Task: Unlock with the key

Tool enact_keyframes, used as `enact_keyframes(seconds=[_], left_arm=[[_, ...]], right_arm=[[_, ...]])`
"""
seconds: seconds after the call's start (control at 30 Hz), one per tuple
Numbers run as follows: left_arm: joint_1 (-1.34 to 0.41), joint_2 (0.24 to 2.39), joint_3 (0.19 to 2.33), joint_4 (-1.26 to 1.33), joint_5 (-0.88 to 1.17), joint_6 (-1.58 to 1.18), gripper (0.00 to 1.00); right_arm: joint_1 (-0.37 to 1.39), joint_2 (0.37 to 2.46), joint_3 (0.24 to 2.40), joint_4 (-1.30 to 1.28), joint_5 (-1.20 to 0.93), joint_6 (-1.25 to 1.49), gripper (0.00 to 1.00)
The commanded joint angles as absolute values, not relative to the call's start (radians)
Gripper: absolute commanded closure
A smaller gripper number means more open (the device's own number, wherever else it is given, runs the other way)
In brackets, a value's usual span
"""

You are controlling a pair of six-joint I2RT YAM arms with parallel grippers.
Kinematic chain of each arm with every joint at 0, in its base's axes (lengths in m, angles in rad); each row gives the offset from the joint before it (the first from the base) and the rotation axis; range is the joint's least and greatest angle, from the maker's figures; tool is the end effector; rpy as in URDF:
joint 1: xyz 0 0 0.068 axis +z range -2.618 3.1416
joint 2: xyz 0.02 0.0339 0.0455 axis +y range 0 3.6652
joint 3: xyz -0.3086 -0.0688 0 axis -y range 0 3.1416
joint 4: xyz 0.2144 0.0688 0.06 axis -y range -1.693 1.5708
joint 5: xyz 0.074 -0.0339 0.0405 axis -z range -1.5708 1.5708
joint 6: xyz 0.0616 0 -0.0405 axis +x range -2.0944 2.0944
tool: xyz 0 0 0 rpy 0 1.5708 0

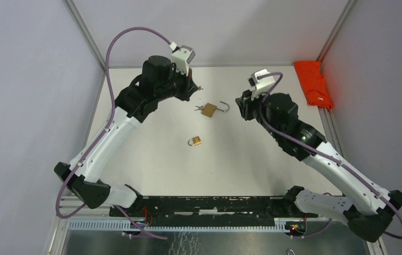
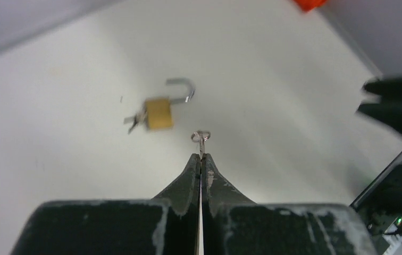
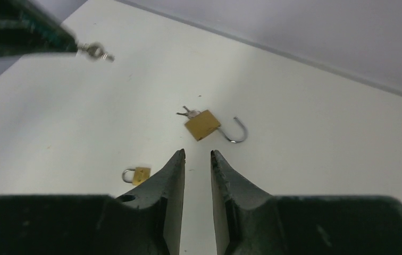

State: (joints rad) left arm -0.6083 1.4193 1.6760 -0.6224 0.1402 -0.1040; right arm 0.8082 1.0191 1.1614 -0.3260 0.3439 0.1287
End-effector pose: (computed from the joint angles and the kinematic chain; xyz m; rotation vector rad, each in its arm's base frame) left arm 0.2344 -0.1737 0.4828 0.5864 1.8928 -0.6049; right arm 0.1475 0.1243 0.4420 -0.3432 1.7254 0.3837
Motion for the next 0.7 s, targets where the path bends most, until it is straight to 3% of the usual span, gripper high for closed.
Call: enact_keyframes(seconds=[0.0, 0.17, 0.37, 0.67], left_arm=[[-0.612, 1.306, 1.554, -0.736, -0.011, -0.198, 0.98], [-0.612, 1.253, 1.494, -0.742, 0.369, -0.090, 0.98], [-0.612, 1.205, 1.399, -0.704, 0.672, 0.083, 0.98], [-0.612, 1.160, 1.376, -0.675, 0.714, 0.118, 0.98]], right_arm=[[0.636, 1.079, 1.146, -0.183, -0.106, 0.234, 0.71], [0.520, 1.127, 1.008, 0.167, -0.556, 0.278, 0.72], [0.486, 1.126, 0.859, 0.534, -0.807, 0.388, 0.74], [0.475, 1.129, 0.720, 0.956, -0.984, 0.630, 0.73]])
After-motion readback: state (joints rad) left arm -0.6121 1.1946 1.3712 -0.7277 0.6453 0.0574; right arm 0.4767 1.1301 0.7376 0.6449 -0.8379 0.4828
